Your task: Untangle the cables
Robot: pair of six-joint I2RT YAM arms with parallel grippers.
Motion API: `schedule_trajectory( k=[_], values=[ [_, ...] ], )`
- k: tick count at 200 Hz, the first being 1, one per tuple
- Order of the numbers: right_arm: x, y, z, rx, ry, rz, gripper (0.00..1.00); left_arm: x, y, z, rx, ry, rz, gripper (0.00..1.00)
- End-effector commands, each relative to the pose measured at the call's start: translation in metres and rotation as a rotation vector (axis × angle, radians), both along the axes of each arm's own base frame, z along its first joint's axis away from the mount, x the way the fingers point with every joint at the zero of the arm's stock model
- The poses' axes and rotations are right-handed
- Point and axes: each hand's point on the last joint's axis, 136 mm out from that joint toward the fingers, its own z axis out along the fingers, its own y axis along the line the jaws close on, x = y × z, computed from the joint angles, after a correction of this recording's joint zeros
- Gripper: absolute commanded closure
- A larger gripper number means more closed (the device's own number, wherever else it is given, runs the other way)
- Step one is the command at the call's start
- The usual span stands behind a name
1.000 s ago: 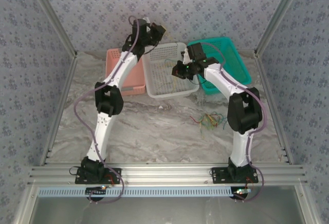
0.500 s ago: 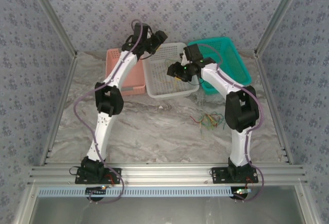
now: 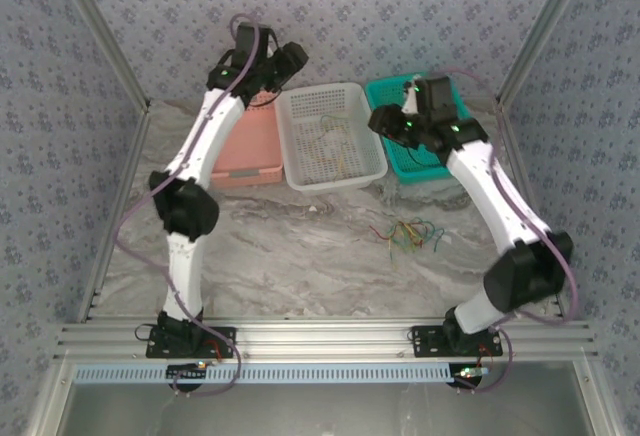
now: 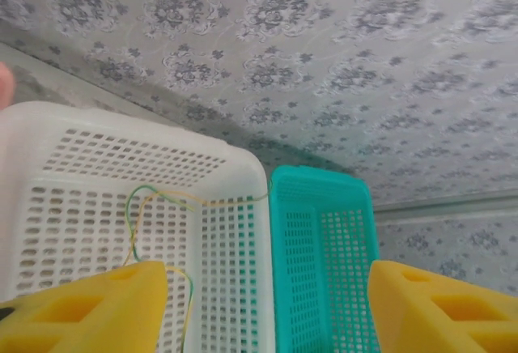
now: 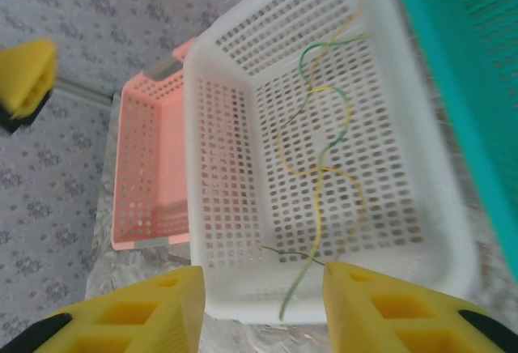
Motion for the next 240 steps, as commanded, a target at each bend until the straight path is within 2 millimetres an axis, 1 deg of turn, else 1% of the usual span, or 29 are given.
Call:
schedule_trajectory(
  k=[1, 2, 5, 13, 14, 21, 22, 23, 31, 38, 50, 57, 70, 78, 91, 99, 106, 117, 126, 137, 160, 173, 188, 195, 213, 219, 222, 240],
  values=[
    [-0.036, -0.033, -0.031, -0.043, 0.1, -0.091, 0.57, -0.036, 0.018, 0.03, -0.02, -0.1, 0.031, 0.35],
    [-0.038, -0.034, -0.032, -0.043, 0.102, -0.094, 0.57, -0.039, 0.019, 0.031, -0.023, -0.103, 0.034, 0.35],
    [-0.043, -0.038, -0.034, -0.045, 0.107, -0.101, 0.57, -0.044, 0.022, 0.023, -0.019, -0.09, 0.038, 0.35],
    [-0.058, -0.048, -0.039, -0.049, 0.117, -0.124, 0.57, -0.061, 0.029, 0.018, -0.015, -0.086, 0.048, 0.35],
    [-0.059, -0.049, -0.04, -0.05, 0.121, -0.127, 0.57, -0.062, 0.03, 0.015, -0.011, -0.081, 0.05, 0.35],
    [-0.072, -0.059, -0.04, -0.051, 0.119, -0.15, 0.57, -0.079, 0.037, 0.011, -0.003, -0.078, 0.057, 0.35],
    [-0.074, -0.06, -0.047, -0.057, 0.137, -0.152, 0.57, -0.081, 0.037, 0.008, -0.001, -0.07, 0.058, 0.35],
    [-0.077, -0.062, -0.049, -0.058, 0.142, -0.156, 0.57, -0.084, 0.038, 0.008, -0.001, -0.071, 0.058, 0.35],
    [-0.094, -0.072, -0.058, -0.062, 0.17, -0.182, 0.57, -0.103, 0.043, -0.004, 0.001, -0.048, 0.058, 0.35],
    [-0.106, -0.081, -0.066, -0.056, 0.196, -0.204, 0.57, -0.121, 0.044, -0.014, -0.006, -0.025, 0.051, 0.35],
    [-0.125, -0.092, -0.077, -0.034, 0.237, -0.237, 0.57, -0.154, 0.04, -0.041, -0.005, 0.043, 0.022, 0.36],
    [-0.136, -0.097, -0.087, -0.026, 0.271, -0.255, 0.57, -0.174, 0.036, -0.055, 0.005, 0.075, 0.0, 0.36],
    [-0.149, -0.103, -0.101, -0.017, 0.306, -0.275, 0.57, -0.21, 0.029, -0.083, 0.037, 0.136, -0.036, 0.36],
    [-0.155, -0.105, -0.111, -0.01, 0.328, -0.281, 0.57, -0.228, 0.025, -0.099, 0.04, 0.165, -0.053, 0.37],
    [-0.159, -0.104, -0.122, 0.004, 0.347, -0.281, 0.56, -0.251, 0.024, -0.123, 0.031, 0.215, -0.054, 0.39],
    [-0.158, -0.104, -0.126, 0.009, 0.353, -0.279, 0.56, -0.263, 0.023, -0.134, 0.029, 0.237, -0.052, 0.41],
    [-0.158, -0.103, -0.13, 0.009, 0.362, -0.28, 0.56, -0.27, 0.022, -0.139, 0.031, 0.239, -0.05, 0.43],
    [-0.157, -0.104, -0.137, 0.007, 0.381, -0.284, 0.56, -0.277, 0.018, -0.139, 0.039, 0.231, -0.063, 0.44],
    [-0.157, -0.105, -0.146, 0.004, 0.41, -0.293, 0.53, -0.281, 0.013, -0.139, 0.045, 0.23, -0.075, 0.45],
    [-0.157, -0.107, -0.157, 0.018, 0.448, -0.315, 0.5, -0.286, 0.002, -0.142, 0.036, 0.236, -0.103, 0.44],
    [-0.152, -0.108, -0.174, 0.071, 0.496, -0.363, 0.45, -0.297, -0.021, -0.162, 0.028, 0.276, -0.157, 0.42],
    [-0.153, -0.11, -0.182, 0.085, 0.525, -0.395, 0.44, -0.3, -0.032, -0.17, -0.002, 0.288, -0.175, 0.42],
    [-0.16, -0.117, -0.195, 0.069, 0.573, -0.444, 0.42, -0.3, -0.045, -0.177, -0.037, 0.297, -0.202, 0.42],
    [-0.163, -0.12, -0.202, 0.067, 0.589, -0.464, 0.41, -0.299, -0.05, -0.178, -0.044, 0.295, -0.222, 0.42],
    [-0.159, -0.126, -0.213, 0.121, 0.586, -0.512, 0.4, -0.298, -0.065, -0.178, -0.033, 0.284, -0.284, 0.42],
    [-0.161, -0.128, -0.218, 0.133, 0.602, -0.531, 0.4, -0.299, -0.071, -0.177, -0.031, 0.279, -0.305, 0.42],
    [-0.155, -0.13, -0.216, 0.145, 0.579, -0.537, 0.4, -0.3, -0.073, -0.178, -0.028, 0.278, -0.315, 0.42],
    [-0.142, -0.137, -0.219, 0.185, 0.551, -0.568, 0.39, -0.3, -0.089, -0.181, -0.026, 0.27, -0.366, 0.4]
  ],
)
